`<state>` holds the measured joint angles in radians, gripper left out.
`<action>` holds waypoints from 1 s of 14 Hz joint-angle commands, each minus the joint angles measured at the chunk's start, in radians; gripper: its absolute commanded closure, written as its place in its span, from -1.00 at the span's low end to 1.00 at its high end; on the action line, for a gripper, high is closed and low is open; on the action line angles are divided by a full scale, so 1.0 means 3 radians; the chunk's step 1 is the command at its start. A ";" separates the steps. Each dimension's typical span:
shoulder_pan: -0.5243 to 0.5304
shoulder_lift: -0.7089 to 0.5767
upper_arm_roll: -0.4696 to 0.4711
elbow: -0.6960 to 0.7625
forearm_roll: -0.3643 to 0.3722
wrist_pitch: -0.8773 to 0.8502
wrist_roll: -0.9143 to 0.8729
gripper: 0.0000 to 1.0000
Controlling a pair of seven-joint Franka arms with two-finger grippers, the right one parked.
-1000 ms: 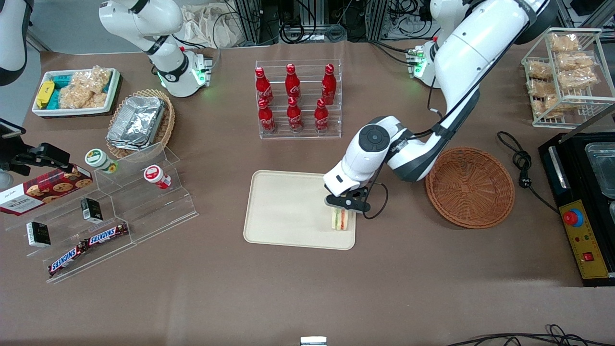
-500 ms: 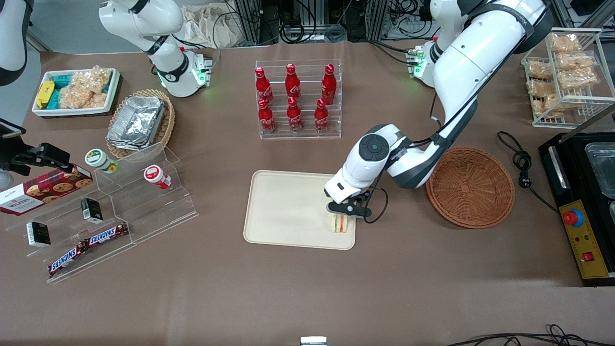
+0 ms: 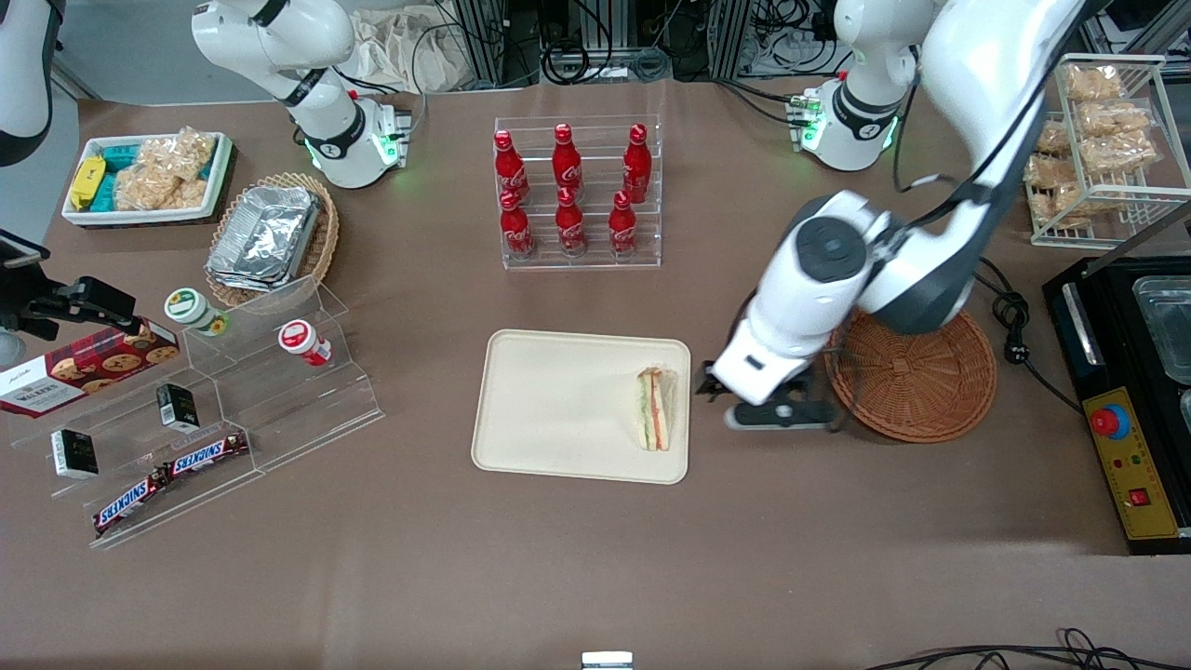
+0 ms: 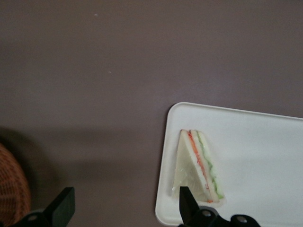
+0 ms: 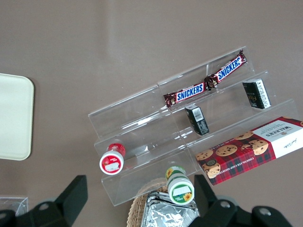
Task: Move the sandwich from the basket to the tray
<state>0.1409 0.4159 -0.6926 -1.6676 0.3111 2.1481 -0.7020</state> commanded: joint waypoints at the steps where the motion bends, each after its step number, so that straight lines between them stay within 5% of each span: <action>1: 0.0184 -0.0327 -0.0059 0.0178 -0.0270 -0.0653 0.0187 -0.98; 5: 0.0532 -0.0832 0.0109 0.0384 -0.0785 -0.1611 0.0937 -0.98; 8: -0.0012 -0.1308 0.1226 0.0303 -0.1128 -0.1862 0.1189 -0.98; 10: -0.0224 -0.1579 0.1531 0.0114 -0.1129 -0.1975 0.1286 -0.98; 14: -0.0239 -0.1560 0.1537 0.0184 -0.1109 -0.1986 0.1301 -0.99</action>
<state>0.0859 -0.0481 -0.2433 -1.6072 -0.0113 1.5505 -0.3207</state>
